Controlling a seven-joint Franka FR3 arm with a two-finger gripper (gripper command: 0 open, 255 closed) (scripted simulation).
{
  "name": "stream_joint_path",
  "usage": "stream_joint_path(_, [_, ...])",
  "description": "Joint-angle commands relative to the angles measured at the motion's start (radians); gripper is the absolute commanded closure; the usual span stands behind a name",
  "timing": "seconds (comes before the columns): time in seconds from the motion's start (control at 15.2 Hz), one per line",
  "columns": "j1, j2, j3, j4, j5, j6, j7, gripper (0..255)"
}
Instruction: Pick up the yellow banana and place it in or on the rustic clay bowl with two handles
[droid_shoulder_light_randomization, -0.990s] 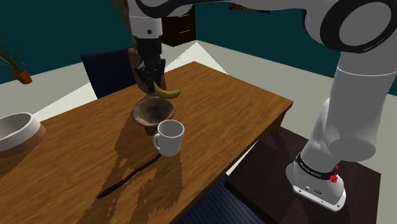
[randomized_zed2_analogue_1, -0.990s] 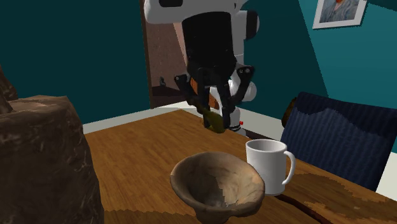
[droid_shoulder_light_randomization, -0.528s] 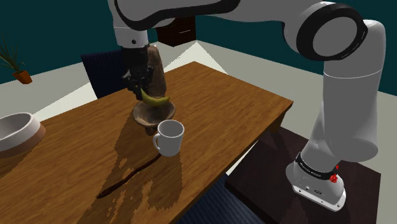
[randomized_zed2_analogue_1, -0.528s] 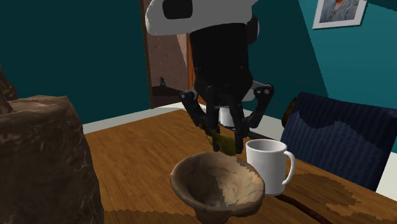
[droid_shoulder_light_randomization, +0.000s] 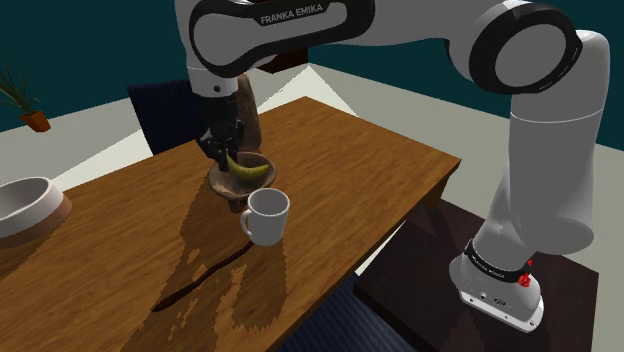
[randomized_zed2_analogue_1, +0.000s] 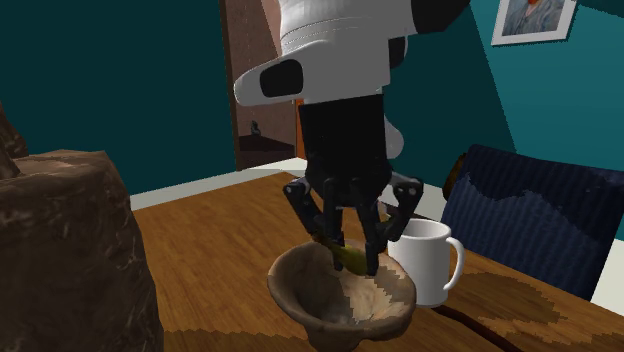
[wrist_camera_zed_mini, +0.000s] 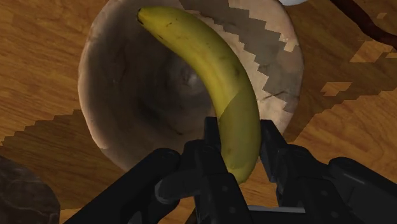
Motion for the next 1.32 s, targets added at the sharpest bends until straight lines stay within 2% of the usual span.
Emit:
stream_joint_path(0.0, [0.000, 0.001, 0.000, -0.025, 0.000, 0.027, -0.003, 255])
stream_joint_path(0.59, [-0.001, 0.001, -0.001, -0.038, 0.001, 0.039, -0.004, 255])
stream_joint_path(0.66, [-0.001, 0.001, -0.001, -0.038, 0.001, 0.039, -0.004, 0])
stream_joint_path(0.99, [-0.001, 0.001, -0.001, -0.038, 0.001, 0.039, -0.004, 0])
stream_joint_path(1.25, [-0.005, 0.005, -0.002, 0.094, -0.001, -0.089, -0.001, 0])
